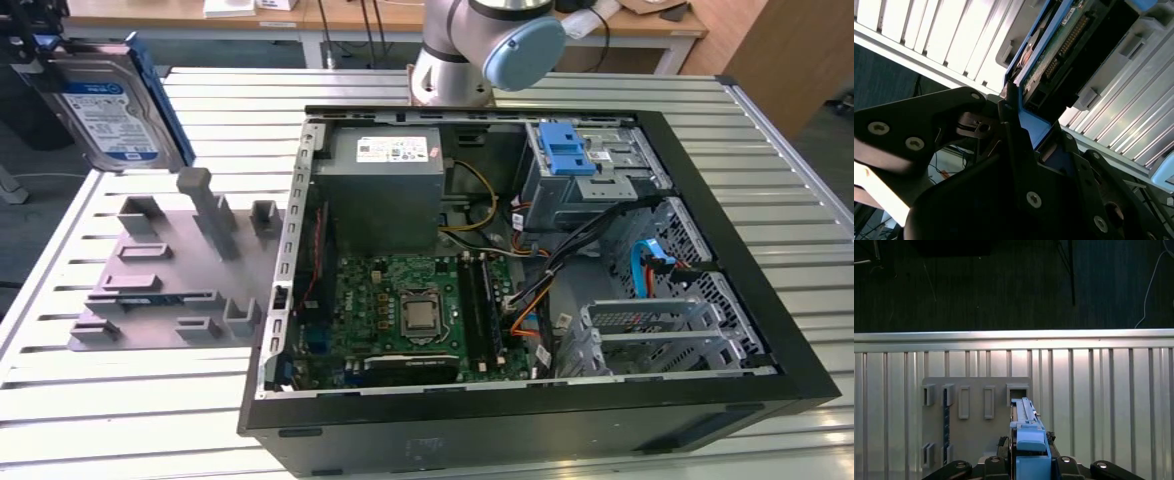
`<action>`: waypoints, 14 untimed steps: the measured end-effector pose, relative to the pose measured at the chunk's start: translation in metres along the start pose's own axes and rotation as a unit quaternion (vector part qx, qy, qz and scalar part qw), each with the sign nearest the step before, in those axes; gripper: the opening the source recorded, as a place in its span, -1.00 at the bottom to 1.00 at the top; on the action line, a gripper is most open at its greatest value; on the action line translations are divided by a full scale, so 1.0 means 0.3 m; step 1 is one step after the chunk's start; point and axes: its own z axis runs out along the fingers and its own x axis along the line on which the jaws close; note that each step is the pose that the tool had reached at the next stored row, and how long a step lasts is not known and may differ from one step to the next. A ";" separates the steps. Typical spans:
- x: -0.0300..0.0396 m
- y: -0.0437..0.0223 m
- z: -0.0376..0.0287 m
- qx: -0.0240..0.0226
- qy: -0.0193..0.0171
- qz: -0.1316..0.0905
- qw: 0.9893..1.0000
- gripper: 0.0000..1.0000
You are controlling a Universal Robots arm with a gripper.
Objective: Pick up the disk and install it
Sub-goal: 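Pick up the disk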
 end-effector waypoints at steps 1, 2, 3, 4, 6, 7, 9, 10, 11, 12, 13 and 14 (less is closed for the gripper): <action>0.000 0.000 -0.003 0.000 0.000 0.000 1.000 -0.26; 0.000 0.000 -0.005 0.000 0.000 0.000 1.000 -0.26; 0.000 0.000 -0.008 0.000 0.000 0.000 1.000 -0.26; 0.000 0.000 -0.011 0.000 0.000 0.000 1.000 -0.26; 0.000 0.000 -0.017 0.000 0.000 0.000 1.000 -0.26; 0.000 0.000 -0.020 0.000 0.000 0.000 1.000 -0.26; -0.001 0.000 -0.026 0.000 0.000 0.000 1.000 -0.26; -0.001 0.000 -0.029 0.000 0.000 0.000 1.000 -0.26; -0.001 0.000 -0.032 0.000 0.000 0.000 1.000 -0.26; -0.001 0.000 -0.035 0.000 0.000 0.000 1.000 -0.26; -0.001 0.000 -0.038 0.000 0.000 0.000 1.000 -0.26; -0.001 0.000 -0.041 0.000 0.000 0.000 1.000 -0.26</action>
